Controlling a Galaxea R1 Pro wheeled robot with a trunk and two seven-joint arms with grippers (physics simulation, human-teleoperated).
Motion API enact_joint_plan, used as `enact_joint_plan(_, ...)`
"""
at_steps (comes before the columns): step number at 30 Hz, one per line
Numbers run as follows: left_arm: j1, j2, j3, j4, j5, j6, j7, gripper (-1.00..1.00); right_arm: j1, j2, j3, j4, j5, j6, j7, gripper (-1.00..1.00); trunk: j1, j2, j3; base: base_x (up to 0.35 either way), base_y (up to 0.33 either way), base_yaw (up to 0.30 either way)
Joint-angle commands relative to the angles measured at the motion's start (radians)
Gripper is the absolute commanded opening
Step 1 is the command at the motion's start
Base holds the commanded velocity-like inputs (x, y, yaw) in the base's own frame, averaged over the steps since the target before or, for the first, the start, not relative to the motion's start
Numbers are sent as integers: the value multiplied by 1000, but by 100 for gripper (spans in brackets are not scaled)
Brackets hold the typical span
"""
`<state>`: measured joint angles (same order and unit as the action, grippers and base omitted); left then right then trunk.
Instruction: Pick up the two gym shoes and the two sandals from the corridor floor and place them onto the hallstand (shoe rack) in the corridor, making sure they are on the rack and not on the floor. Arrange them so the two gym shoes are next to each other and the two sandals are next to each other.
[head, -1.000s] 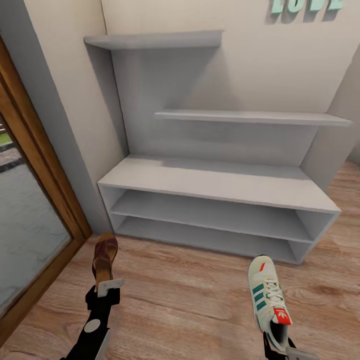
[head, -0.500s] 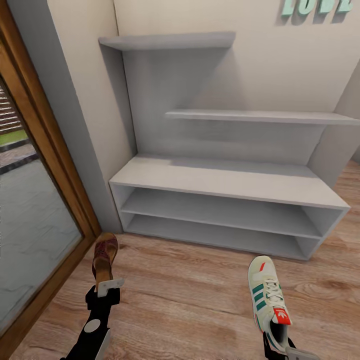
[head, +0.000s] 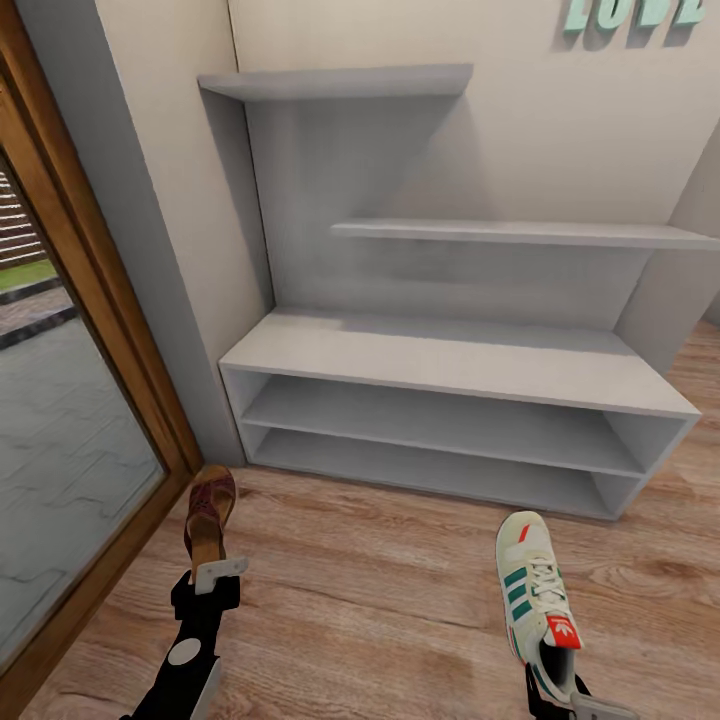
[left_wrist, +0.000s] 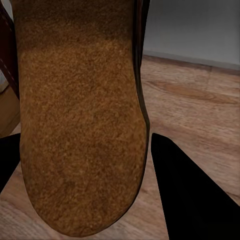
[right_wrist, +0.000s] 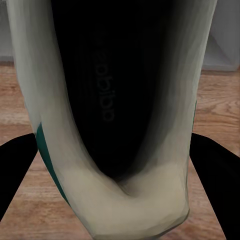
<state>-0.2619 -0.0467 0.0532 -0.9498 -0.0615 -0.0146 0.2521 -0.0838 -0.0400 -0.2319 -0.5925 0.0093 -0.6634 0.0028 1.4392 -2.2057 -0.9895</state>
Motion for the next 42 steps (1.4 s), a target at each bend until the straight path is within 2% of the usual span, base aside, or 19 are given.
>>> enact_joint_plan(1, 0, -1, 2, 0, -10, 0, 1, -100, -1, 0, -1, 2, 1, -3, 0, -100, 0, 0, -1, 0, 0, 0)
enact_joint_plan(6, 0, -1, 2, 0, -10, 2, 1, -100, -1, -1, -2, 1, 0, -4, 0, -100, 0, 0, 0, 0, 0, -49)
enact_joint_plan(16, -1, 0, -1, 1, -13, 5, -1, -100, -1, -5, -6, 0, -2, -4, -4, -100, 0, 0, 4, 0, 0, -266)
enact_joint_plan(21, -2, 3, -5, 2, -13, 61, -3, -100, -1, -20, -33, -3, -5, -4, -7, -100, 0, 0, 5, 0, 0, -288)
enact_joint_plan(23, -4, 4, -6, 1, -13, 112, -5, -100, -1, -40, -73, -4, -6, -4, -6, -100, 0, 0, 6, 0, 0, -293)
enact_joint_plan(24, -6, 4, -6, 1, -13, 146, -7, -100, -1, -55, -111, -5, -6, -2, -6, -100, 0, 0, 6, 0, 0, -294)
enact_joint_plan(26, -10, 5, -6, 1, -13, 181, -9, -100, -1, -71, -155, -5, -7, -1, -6, -100, 0, 0, 6, 0, 0, -295)
enact_joint_plan(27, -14, 4, -6, 0, -13, 215, -10, -100, -1, -86, -204, -6, -8, 0, -6, -100, 0, 0, 6, 0, 0, -271)
enact_joint_plan(28, -16, 3, -6, 0, -14, 233, -10, -100, -1, -92, -229, -6, -8, 0, -5, -100, 0, 0, 6, 0, 0, -234)
enact_joint_plan(29, -21, 1, -6, -1, -14, 266, -10, -100, -1, -102, -276, -7, -9, 1, -5, -100, 0, 0, 6, 0, 0, -150)
enact_joint_plan(30, -27, 0, -6, -2, -14, 284, -11, -100, -1, -106, -298, -8, -9, 1, -5, -100, 0, 0, 6, 0, 0, -120)
enact_joint_plan(31, -43, -3, -7, -2, -14, 317, -11, -100, -1, -111, -335, -10, -9, 1, -5, -100, 0, 0, 6, 0, 0, -77)
enact_joint_plan(35, -100, -7, -8, -1, -13, 398, -11, -100, -1, -131, -395, -33, -9, 9, -4, -100, 0, 0, 6, 0, 0, -42)
enact_joint_plan(37, -152, -9, -11, -1, -12, 463, -12, -100, -1, -150, -424, -68, -11, 65, -2, -100, 0, 0, 6, 0, 0, -11)
enact_joint_plan(38, -192, -13, -19, -1, -12, 497, -12, -100, -1, -170, -450, -89, -15, 158, -1, -100, 0, 0, 6, 0, 0, -3)
enact_joint_plan(40, -221, -15, -27, -1, -13, 513, -11, -100, -1, -187, -476, -102, -24, 236, 0, -100, 0, 0, 6, 0, 0, -2)
enact_joint_plan(41, -264, -15, -38, 0, -13, 526, -11, -100, -1, -221, -520, -115, -50, 350, 0, -100, 0, 0, 6, 0, 0, 0)
enact_joint_plan(42, -276, -14, -40, 1, -13, 529, -12, -100, -1, -233, -531, -117, -61, 383, 0, -100, 0, 0, 6, 0, 0, 0)
